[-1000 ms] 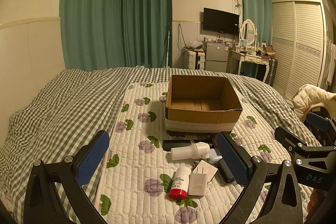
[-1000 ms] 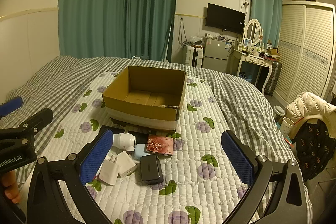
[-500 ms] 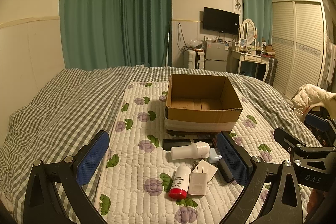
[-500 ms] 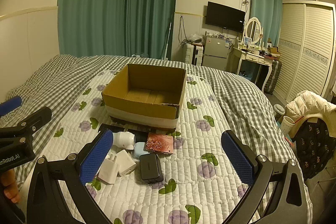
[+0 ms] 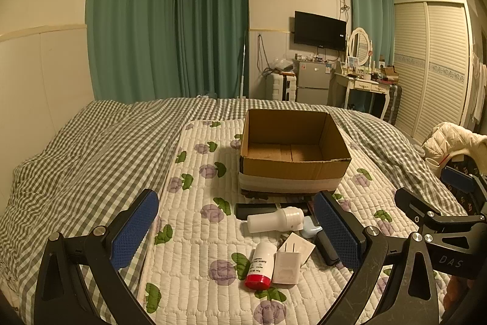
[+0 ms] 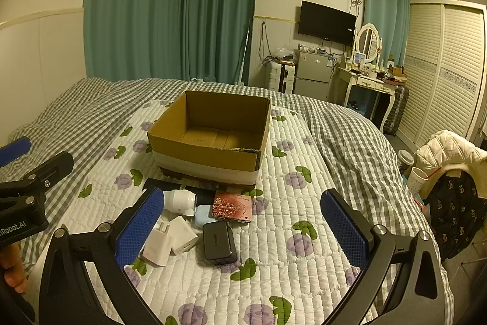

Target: Organize rigid objects

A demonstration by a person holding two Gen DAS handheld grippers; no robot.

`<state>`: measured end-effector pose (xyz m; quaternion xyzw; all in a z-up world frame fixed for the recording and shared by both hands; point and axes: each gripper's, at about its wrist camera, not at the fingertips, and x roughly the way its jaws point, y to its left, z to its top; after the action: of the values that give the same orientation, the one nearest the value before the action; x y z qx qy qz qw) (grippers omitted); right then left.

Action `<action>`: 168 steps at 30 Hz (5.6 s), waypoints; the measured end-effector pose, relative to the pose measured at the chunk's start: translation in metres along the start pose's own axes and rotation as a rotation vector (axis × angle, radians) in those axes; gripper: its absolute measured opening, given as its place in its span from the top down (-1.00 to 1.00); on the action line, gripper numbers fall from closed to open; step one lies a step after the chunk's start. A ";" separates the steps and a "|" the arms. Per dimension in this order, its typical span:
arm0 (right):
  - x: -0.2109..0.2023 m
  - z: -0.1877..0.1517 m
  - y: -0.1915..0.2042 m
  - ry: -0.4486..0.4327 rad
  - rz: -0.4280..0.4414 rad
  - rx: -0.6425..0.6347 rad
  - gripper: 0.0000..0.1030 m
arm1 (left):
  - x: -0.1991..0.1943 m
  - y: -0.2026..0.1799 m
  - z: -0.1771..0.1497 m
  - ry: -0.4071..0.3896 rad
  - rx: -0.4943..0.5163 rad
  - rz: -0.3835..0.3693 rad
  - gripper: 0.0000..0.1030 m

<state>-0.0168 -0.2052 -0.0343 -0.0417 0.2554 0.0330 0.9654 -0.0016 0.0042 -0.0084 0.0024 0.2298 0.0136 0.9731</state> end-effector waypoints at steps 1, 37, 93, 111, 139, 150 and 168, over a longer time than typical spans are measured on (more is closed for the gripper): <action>0.000 -0.001 0.000 0.000 0.001 -0.001 -1.00 | 0.000 0.000 0.000 -0.003 0.000 0.001 -0.99; 0.187 -0.078 0.023 0.529 0.078 -0.006 -0.22 | 0.156 -0.026 -0.101 0.530 0.091 -0.112 -0.08; 0.276 0.120 -0.014 0.249 0.137 -0.009 0.18 | 0.292 -0.066 0.080 0.271 0.096 -0.137 0.29; 0.239 0.157 -0.019 0.161 0.105 0.021 -0.20 | 0.246 -0.053 0.112 0.234 0.050 -0.121 0.13; 0.054 0.020 -0.041 0.264 -0.026 0.084 -1.00 | 0.089 -0.032 0.016 0.260 0.013 -0.086 -1.00; 0.115 -0.044 -0.028 0.493 -0.055 0.024 -1.00 | 0.134 -0.067 -0.083 0.459 0.141 -0.116 -0.96; 0.127 -0.048 0.023 0.469 0.094 -0.099 -1.00 | 0.137 0.014 -0.050 0.473 0.060 -0.089 0.19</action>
<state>0.0674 -0.1814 -0.1404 -0.0833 0.4723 0.0799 0.8739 0.0980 0.0220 -0.1137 0.0181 0.4515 -0.0362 0.8913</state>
